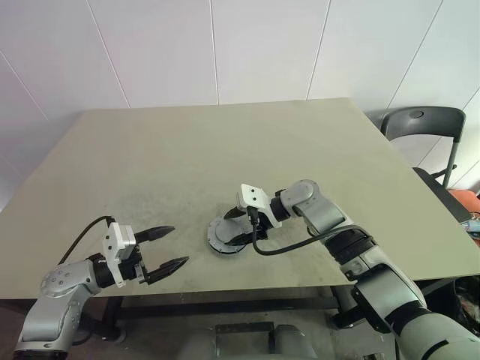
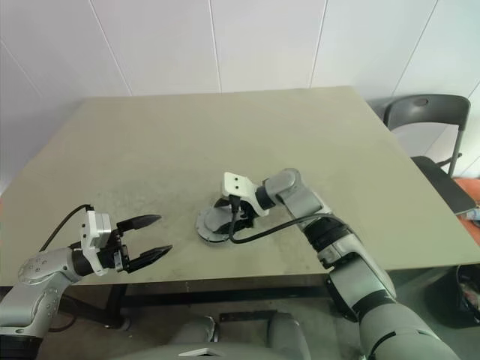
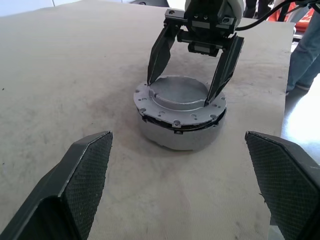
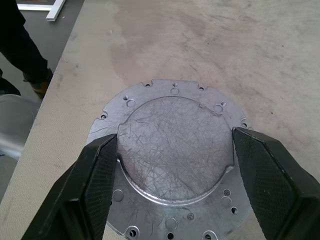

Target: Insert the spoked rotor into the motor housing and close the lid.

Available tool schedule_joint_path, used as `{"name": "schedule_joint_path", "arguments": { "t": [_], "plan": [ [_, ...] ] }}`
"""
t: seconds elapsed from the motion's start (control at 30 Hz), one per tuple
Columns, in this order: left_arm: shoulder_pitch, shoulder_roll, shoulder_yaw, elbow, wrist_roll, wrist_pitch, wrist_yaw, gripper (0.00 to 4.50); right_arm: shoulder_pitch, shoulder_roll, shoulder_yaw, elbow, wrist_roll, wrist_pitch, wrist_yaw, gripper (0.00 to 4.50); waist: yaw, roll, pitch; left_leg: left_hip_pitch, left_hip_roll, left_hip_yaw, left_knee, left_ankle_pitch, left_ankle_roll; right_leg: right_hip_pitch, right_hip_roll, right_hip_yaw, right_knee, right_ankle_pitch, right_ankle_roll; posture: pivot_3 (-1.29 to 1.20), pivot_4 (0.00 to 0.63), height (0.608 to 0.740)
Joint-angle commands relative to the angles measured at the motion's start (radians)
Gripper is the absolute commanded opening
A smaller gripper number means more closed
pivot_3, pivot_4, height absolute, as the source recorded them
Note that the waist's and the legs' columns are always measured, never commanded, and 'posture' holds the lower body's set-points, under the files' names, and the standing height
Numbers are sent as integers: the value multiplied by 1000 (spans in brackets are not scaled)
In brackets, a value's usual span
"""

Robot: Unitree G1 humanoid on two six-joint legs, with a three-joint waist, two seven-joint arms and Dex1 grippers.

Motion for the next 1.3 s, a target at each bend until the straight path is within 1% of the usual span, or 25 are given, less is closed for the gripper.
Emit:
{"name": "schedule_joint_path", "arguments": {
  "t": [0.03, 0.4, 1.3],
  "plan": [
    [-12, 8, 1, -37, -6, 4, 4, 4500, -34, -2, -15, -16, -2, -15, 10, 3266, 0, 0, 0, 0, 0, 0, 0, 0, 0, 0, 0, 0, 0, 0, 0, 0, 0, 740],
    [-14, 8, -1, -51, -9, 24, 9, 4500, -56, 2, -3, -12, -18, -8, 44, 3266, 0, 0, 0, 0, 0, 0, 0, 0, 0, 0, 0, 0, 0, 0, 0, 0, 0, 740],
    [-21, 4, -4, -80, -7, 59, 25, 4500, -59, 21, 4, 6, -51, -6, 24, 3266, -1, 0, 0, 0, 0, 0, 0, 0, 0, 0, 0, 0, 0, 0, 0, 0, 0, 740]
  ]
}}
